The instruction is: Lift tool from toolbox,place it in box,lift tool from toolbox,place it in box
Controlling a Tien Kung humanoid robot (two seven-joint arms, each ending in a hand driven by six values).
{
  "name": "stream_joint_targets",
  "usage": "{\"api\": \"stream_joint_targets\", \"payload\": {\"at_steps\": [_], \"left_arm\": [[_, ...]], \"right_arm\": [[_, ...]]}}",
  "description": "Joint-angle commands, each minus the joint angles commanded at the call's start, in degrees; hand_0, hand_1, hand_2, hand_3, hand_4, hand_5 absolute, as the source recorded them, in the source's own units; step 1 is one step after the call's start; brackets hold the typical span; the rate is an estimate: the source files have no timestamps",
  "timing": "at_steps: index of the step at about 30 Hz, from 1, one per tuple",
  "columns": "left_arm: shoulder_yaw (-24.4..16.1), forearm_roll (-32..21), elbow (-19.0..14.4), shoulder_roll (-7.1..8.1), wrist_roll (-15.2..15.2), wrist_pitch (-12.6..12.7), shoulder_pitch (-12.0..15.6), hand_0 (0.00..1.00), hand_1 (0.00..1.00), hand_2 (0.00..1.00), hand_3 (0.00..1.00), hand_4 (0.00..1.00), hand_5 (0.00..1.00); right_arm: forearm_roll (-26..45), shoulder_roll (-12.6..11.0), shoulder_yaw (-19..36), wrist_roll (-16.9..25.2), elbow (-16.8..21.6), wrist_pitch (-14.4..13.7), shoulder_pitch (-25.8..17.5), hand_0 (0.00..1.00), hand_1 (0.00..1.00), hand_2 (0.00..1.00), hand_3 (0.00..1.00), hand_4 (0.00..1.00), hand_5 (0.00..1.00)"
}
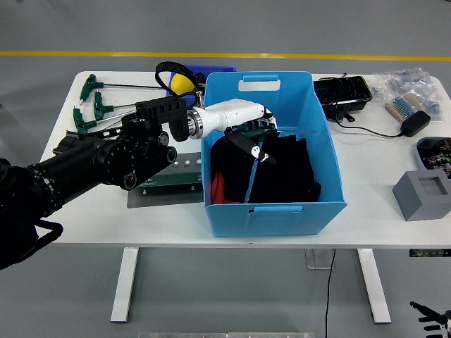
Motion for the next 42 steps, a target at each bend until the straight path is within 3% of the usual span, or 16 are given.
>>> {"api": "stream_joint_targets", "payload": {"at_steps": [5, 6, 12, 13, 16, 25, 29, 30, 32, 35, 36, 42], "left_arm": [[0.5, -0.6, 0.0, 0.0, 0.7, -1.2, 0.5, 0.561, 0.59, 0.699, 0.629, 0.991, 0.641], [0.6, -0.4, 0.0, 0.0, 1.1, -1.7, 0.6, 0.702, 0.706, 0.817, 0.691, 0.992, 0.648], [1.1, 0.2, 0.3, 0.0, 2.6, -3.7, 0.9, 0.702, 0.706, 0.817, 0.691, 0.992, 0.648], [0.9, 0.3, 0.3, 0.0, 2.7, -3.8, 0.9, 0.741, 0.764, 0.873, 0.728, 0.994, 0.654], [0.1, 0.7, -0.1, 0.0, 2.6, -3.8, 1.2, 0.741, 0.764, 0.873, 0.728, 0.994, 0.654], [-9.7, 6.5, -4.9, 0.0, 3.1, -2.1, 4.7, 0.766, 0.772, 0.874, 0.741, 0.991, 0.654], [-18.8, 8.4, -11.5, 0.0, 3.3, 2.9, 11.1, 0.766, 0.772, 0.874, 0.741, 0.991, 0.654], [-21.4, 7.2, -13.7, 0.37, 3.4, 4.2, 13.2, 0.711, 0.695, 0.79, 0.712, 0.986, 0.657], [-26.2, 4.4, -17.7, 2.14, 3.7, 5.5, 17.3, 0.711, 0.695, 0.79, 0.712, 0.986, 0.657], [-33.3, -0.3, -23.5, 4.8, 5.7, 4.1, 23.3, 0.711, 0.695, 0.79, 0.712, 0.986, 0.657], [-35.7, -1.4, -25.9, 6.06, 7.0, 3.2, 25.6, 0.666, 0.672, 0.739, 0.697, 0.975, 0.686], [-50.3, -2.2, -39.9, 12.9, 12.0, -2.2, 38.6, 0.662, 0.659, 0.73, 0.69, 0.973, 0.697]], "right_arm": [[-0.3, 0.0, 0.2, -0.1, 0.0, 0.0, -0.1, 0.647, 0.641, 0.694, 0.57, 0.827, 0.678], [-0.5, 0.0, 0.2, -0.1, 0.0, 0.0, -0.2, 0.646, 0.642, 0.694, 0.569, 0.828, 0.675], [0.4, 0.0, -0.1, 0.0, 0.0, -0.1, -0.4, 0.646, 0.642, 0.694, 0.569, 0.828, 0.675], [0.6, 0.0, -0.2, 0.0, 0.0, -0.2, -0.5, 0.646, 0.641, 0.692, 0.569, 0.827, 0.675], [1.1, -0.1, -0.5, 0.1, 0.0, -0.3, -0.5, 0.646, 0.641, 0.692, 0.569, 0.827, 0.675], [3.6, 0.0, -1.8, 0.7, -0.1, -0.6, -0.9, 0.645, 0.64, 0.691, 0.567, 0.825, 0.674], [5.4, 0.1, -2.5, 1.1, -0.2, -0.9, -1.4, 0.645, 0.64, 0.691, 0.567, 0.825, 0.674], [5.7, 0.2, -2.6, 1.2, -0.2, -0.9, -1.6, 0.644, 0.64, 0.691, 0.567, 0.824, 0.675], [6.0, 0.3, -2.6, 1.3, -0.3, -1.0, -1.9, 0.644, 0.64, 0.691, 0.567, 0.824, 0.675], [7.6, 0.5, -3.5, 1.8, -0.4, -1.2, -2.4, 0.644, 0.64, 0.691, 0.567, 0.824, 0.675], [8.5, 0.5, -4.1, 2.1, -0.4, -1.3, -2.5, 0.642, 0.64, 0.691, 0.565, 0.824, 0.677], [10.6, 0.5, -5.3, 2.9, -0.5, -1.5, -2.9, 0.642, 0.64, 0.691, 0.565, 0.824, 0.677]]}}
